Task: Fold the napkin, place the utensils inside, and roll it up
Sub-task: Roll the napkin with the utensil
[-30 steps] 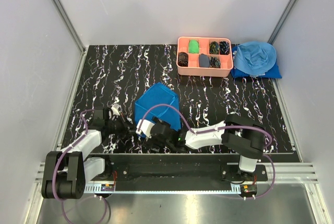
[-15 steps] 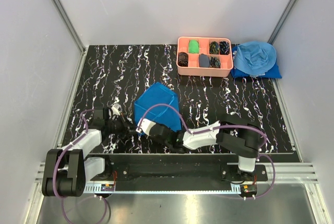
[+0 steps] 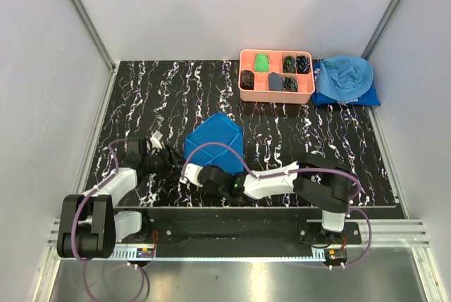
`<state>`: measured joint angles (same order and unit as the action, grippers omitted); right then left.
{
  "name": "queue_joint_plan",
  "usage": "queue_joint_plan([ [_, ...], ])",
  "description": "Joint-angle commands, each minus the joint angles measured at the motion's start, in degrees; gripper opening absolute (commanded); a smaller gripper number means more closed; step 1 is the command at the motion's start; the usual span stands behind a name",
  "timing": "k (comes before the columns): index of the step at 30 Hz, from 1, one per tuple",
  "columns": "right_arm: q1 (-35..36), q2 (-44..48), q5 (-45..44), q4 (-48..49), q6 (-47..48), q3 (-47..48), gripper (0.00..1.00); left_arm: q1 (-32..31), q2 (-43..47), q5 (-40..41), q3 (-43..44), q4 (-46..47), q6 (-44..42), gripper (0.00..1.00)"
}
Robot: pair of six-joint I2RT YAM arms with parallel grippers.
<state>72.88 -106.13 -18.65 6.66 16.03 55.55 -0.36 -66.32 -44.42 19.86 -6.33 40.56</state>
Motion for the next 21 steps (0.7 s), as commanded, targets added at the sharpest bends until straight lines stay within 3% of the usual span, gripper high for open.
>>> queue_joint_plan([
  [1, -1.59, -0.4, 8.44, -14.9, -4.59, 6.57, 0.0, 0.36, 3.56, 5.39, 1.59, 1.4, -1.09, 0.7],
  [6, -5.9, -1.18, 21.78, -26.14, -9.26, 12.21, 0.0, 0.27, 9.18, 12.77, -1.22, 1.58, -0.13, 0.77],
  [11, -11.52, -3.91, 35.42, -31.43, -10.58, 17.3, 0.0, 0.27, 15.94, 18.66, -4.12, 2.02, -0.12, 0.8],
  [14, -14.51, -6.63, 45.69, -34.5, -10.76, 20.03, 0.0, 0.36, 20.6, 20.16, -7.19, 3.51, -0.3, 0.8],
  [21, -19.26, -14.45, 58.63, -39.78, -10.31, 26.45, 0.0, -3.06, 29.67, 19.64, -12.99, 8.34, -2.15, 0.8],
])
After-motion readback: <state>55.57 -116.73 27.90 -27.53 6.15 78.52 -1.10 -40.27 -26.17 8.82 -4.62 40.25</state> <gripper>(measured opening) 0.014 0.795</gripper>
